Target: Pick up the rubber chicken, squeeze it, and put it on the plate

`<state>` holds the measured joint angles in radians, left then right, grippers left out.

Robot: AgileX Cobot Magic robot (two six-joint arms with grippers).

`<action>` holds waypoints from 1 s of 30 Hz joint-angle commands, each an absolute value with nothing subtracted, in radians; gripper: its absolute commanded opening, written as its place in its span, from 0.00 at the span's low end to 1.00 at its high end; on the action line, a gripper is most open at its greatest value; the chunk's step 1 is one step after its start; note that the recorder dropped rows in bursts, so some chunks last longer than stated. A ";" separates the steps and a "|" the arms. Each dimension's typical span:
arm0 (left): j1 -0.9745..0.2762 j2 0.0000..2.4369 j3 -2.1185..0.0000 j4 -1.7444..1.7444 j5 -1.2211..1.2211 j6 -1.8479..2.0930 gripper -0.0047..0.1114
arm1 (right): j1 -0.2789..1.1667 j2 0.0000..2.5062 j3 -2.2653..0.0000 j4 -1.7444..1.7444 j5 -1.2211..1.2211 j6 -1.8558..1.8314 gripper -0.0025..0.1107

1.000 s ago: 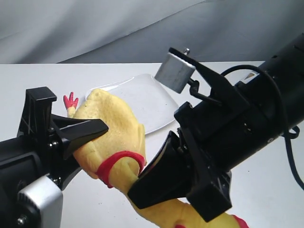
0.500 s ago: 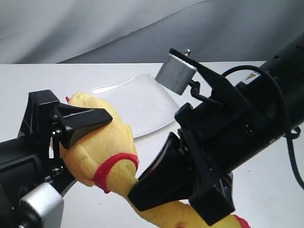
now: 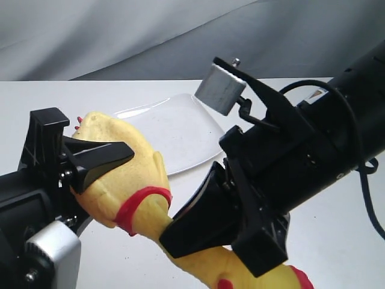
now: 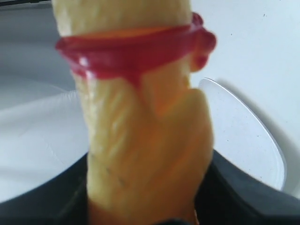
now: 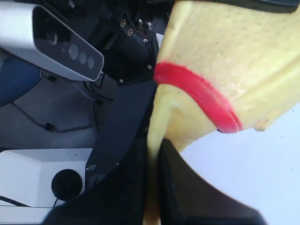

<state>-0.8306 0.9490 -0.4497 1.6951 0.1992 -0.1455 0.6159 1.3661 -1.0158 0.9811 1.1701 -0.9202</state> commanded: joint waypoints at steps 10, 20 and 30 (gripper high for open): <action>-0.831 0.943 -0.448 1.687 0.286 -0.286 0.74 | 0.620 1.354 -1.014 0.978 1.221 -0.939 0.02; -0.831 0.943 -0.448 1.700 0.291 -0.288 0.27 | 0.620 1.354 -1.014 0.978 1.221 -0.934 0.02; -0.831 0.943 -0.448 1.700 0.291 -0.288 0.05 | 0.620 1.354 -1.014 0.978 1.221 -0.934 0.02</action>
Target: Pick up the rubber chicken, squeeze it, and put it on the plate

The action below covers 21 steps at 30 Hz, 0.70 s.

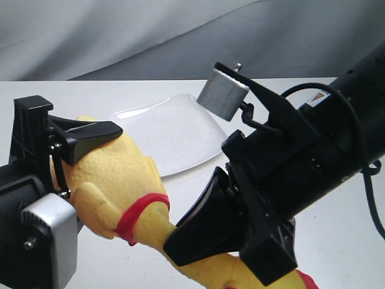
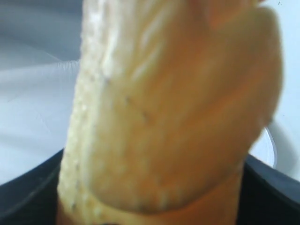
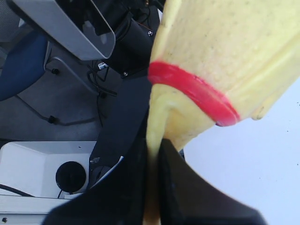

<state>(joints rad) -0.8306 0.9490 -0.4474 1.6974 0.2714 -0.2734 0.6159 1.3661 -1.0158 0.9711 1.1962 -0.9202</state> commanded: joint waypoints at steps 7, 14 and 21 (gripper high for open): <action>-0.831 0.943 -0.448 1.700 0.291 -0.288 0.05 | 0.620 1.354 -1.014 0.978 1.221 -0.934 0.02; -0.831 0.943 -0.448 1.704 0.289 -0.284 0.42 | 0.620 1.354 -1.014 0.978 1.221 -0.934 0.02; -0.831 0.943 -0.448 1.711 0.279 -0.310 0.65 | 0.620 1.354 -1.014 0.978 1.221 -0.934 0.02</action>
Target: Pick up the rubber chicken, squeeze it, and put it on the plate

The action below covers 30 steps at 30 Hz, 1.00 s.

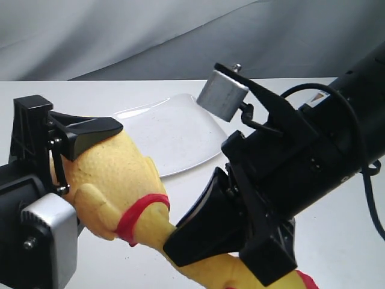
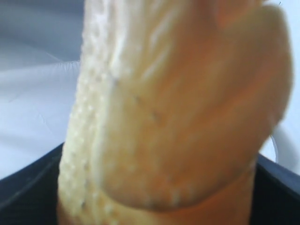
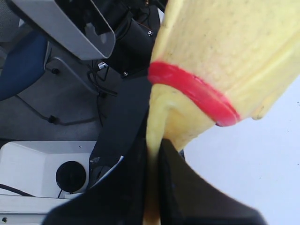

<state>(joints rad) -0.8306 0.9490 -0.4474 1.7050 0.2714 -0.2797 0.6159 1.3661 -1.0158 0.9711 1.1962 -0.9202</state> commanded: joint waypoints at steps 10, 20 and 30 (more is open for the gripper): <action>-0.831 0.888 -0.448 1.744 0.045 -0.313 0.15 | 0.616 1.354 -1.014 0.916 1.190 -0.862 0.02; -0.831 0.812 -0.448 1.733 0.164 -0.313 0.15 | 0.616 1.354 -1.014 0.885 1.087 -0.821 0.02; -0.831 0.854 -0.448 1.625 0.209 -0.313 0.70 | 0.616 1.354 -1.014 0.952 0.939 -0.832 0.02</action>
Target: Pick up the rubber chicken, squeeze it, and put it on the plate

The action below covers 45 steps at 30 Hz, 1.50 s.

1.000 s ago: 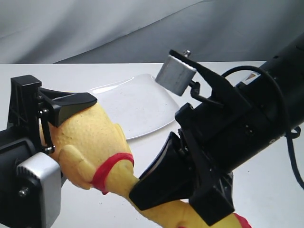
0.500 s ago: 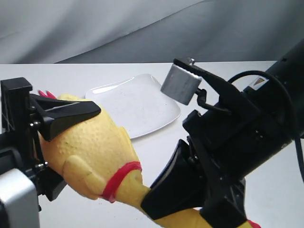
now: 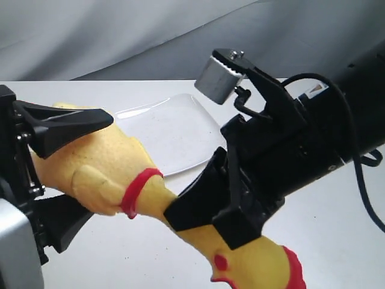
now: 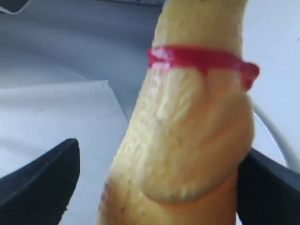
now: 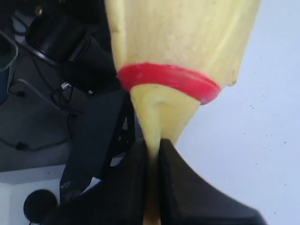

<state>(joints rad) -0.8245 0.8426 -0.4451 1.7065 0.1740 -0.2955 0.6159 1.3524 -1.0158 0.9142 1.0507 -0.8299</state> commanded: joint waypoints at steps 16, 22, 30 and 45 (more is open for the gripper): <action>-0.831 0.326 -0.448 0.803 0.128 -0.313 0.04 | 0.499 1.796 -1.384 0.736 0.563 -0.840 0.02; -0.831 0.282 -0.448 0.741 0.271 -0.313 0.04 | 0.499 2.003 -1.473 0.698 0.512 -0.852 0.02; -0.831 0.282 -0.446 0.741 0.290 -0.313 0.04 | 0.499 2.153 -1.498 0.680 0.451 -0.870 0.02; -0.825 0.282 -0.725 0.559 0.759 -0.361 0.04 | 0.499 1.700 -1.498 0.329 0.716 -0.665 0.11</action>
<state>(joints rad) -0.8266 0.2823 -0.6614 0.6380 0.6745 -0.3472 0.4998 1.7928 -1.4951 0.3609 0.6584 -0.6811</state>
